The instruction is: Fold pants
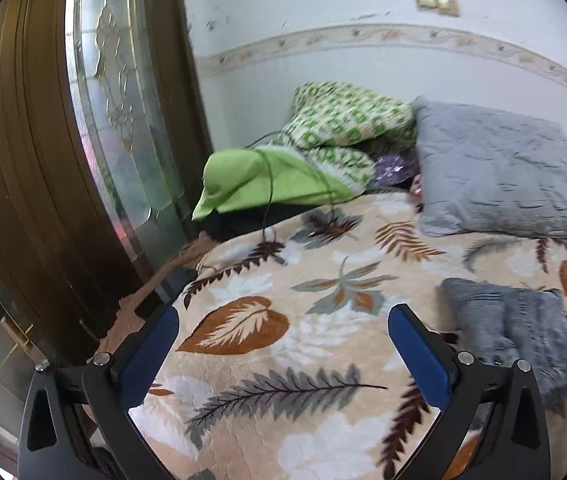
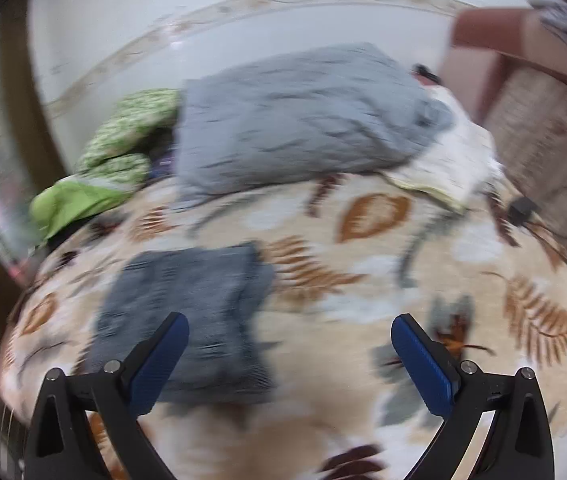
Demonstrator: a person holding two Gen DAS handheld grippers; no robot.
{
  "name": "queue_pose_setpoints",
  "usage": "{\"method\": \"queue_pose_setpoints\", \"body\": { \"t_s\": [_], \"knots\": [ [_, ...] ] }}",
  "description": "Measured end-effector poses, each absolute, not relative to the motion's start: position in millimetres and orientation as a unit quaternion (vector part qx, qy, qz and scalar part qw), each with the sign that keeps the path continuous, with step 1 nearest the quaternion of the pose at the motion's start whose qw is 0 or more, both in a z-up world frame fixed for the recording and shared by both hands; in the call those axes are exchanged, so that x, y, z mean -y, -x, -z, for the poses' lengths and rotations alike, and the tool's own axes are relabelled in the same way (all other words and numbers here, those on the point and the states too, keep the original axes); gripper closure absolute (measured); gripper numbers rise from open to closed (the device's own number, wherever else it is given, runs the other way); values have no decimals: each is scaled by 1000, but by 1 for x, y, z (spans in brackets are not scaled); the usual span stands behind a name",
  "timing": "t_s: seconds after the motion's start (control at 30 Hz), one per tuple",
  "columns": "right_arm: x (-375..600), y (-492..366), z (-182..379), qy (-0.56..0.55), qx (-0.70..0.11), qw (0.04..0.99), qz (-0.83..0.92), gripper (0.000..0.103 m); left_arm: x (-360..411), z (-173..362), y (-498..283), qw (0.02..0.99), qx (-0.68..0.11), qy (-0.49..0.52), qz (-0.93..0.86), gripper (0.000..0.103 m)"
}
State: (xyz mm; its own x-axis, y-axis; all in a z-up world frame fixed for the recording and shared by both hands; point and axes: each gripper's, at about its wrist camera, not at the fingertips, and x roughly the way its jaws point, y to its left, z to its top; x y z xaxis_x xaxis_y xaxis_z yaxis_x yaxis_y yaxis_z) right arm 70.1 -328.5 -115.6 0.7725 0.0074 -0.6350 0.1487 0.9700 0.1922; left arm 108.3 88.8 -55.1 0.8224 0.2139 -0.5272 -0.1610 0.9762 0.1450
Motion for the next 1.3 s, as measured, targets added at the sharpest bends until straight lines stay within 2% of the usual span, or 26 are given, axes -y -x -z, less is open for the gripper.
{"method": "queue_pose_setpoints", "body": {
  "t_s": [0.23,0.43,0.83,1.3],
  "knots": [
    [242,-39,77,-76,-294,951,-58,0,-66,27,-64,962,-258,-61,-70,0],
    [208,-17,51,-60,-270,956,-97,0,-58,14,-40,965,-251,-57,-50,0],
    [206,17,29,-56,-246,962,-102,0,-48,-3,-11,970,-233,-52,-41,0],
    [223,22,28,-66,-240,965,-82,0,-38,-7,-2,973,-221,-60,-25,0]
  ]
}}
